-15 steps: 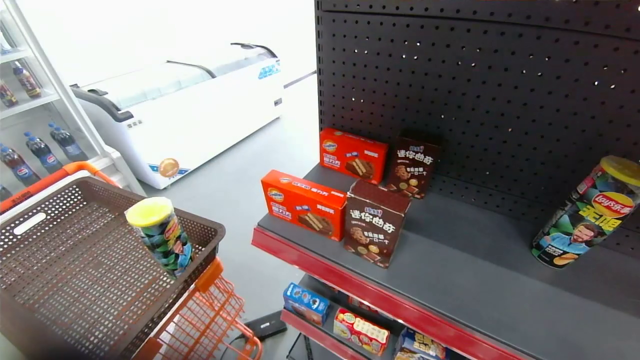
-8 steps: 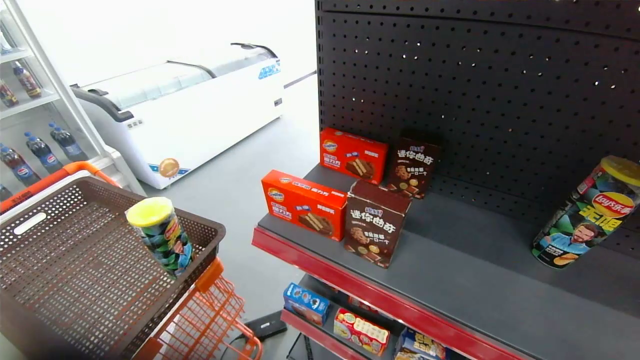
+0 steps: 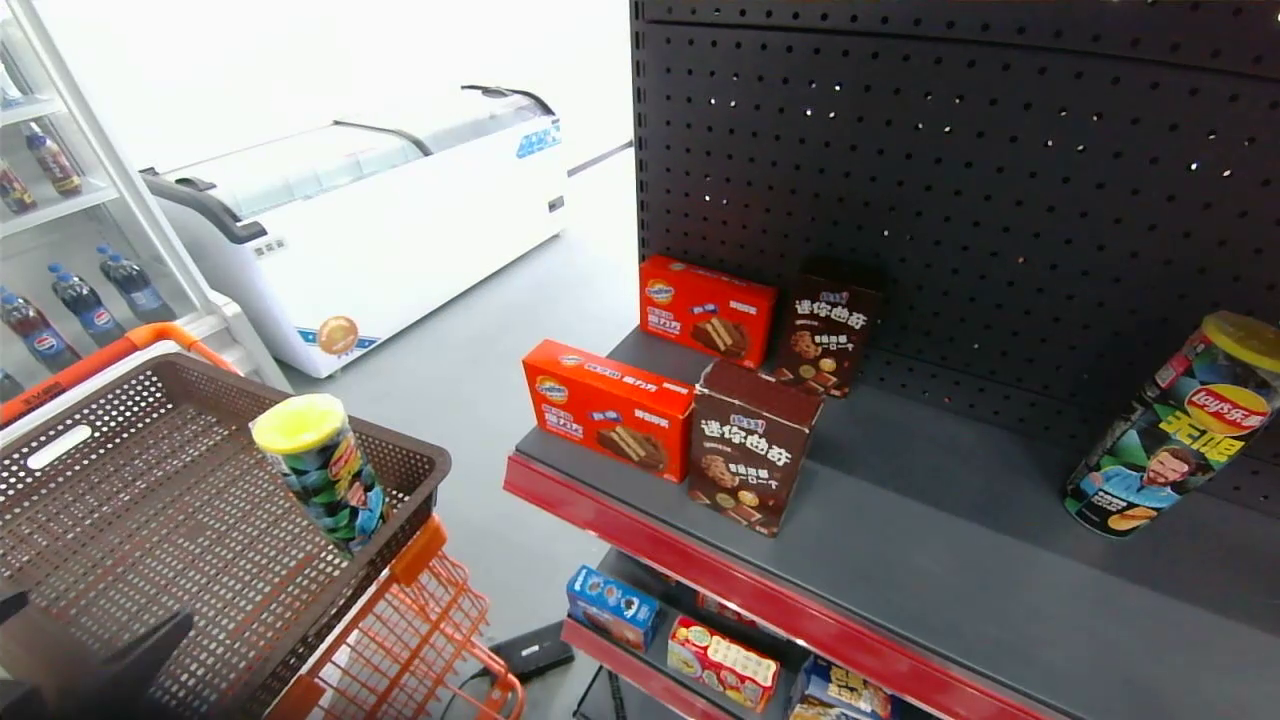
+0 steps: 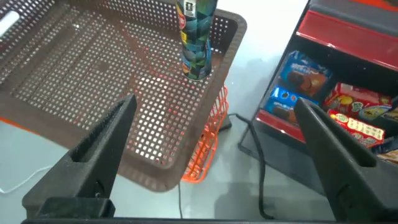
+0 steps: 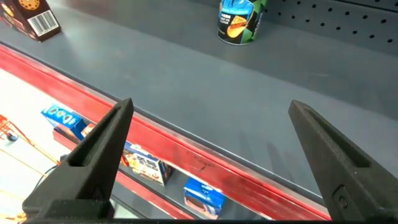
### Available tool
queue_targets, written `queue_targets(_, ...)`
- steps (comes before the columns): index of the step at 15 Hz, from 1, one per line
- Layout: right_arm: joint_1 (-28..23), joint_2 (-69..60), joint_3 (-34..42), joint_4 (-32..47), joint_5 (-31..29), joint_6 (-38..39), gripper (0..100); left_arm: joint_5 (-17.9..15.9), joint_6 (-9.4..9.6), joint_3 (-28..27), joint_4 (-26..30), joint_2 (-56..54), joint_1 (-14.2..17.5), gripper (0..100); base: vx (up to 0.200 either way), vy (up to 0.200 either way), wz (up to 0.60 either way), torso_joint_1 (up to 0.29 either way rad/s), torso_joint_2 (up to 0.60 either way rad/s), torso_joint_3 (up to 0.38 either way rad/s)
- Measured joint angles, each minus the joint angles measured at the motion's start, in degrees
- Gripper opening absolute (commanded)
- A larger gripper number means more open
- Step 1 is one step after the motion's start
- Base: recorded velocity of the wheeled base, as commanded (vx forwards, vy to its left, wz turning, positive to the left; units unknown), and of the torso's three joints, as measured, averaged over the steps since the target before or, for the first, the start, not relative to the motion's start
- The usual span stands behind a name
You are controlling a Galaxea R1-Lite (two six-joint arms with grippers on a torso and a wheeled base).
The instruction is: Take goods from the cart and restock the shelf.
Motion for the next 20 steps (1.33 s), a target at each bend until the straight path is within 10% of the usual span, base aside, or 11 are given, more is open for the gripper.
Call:
queue_targets(9, 0.0, 0.0, 0.0, 0.0, 0.0, 0.0, 100, 0.3, 1.89, 3.8, -43.7, 36.4, 3.7, 100, 0.000, 0.000, 0.00, 0.000, 0.00, 0.000)
queue_targets(13, 0.0, 0.0, 0.0, 0.0, 0.0, 0.0, 100, 0.3, 7.88, 4.9, -67.0, 52.2, 5.8, 100, 0.000, 0.000, 0.00, 0.000, 0.00, 0.000)
queue_targets(20, 0.0, 0.0, 0.0, 0.0, 0.0, 0.0, 100, 0.3, 8.68, 1.5, -74.3, 65.7, 6.1, 100, 0.000, 0.000, 0.00, 0.000, 0.00, 0.000)
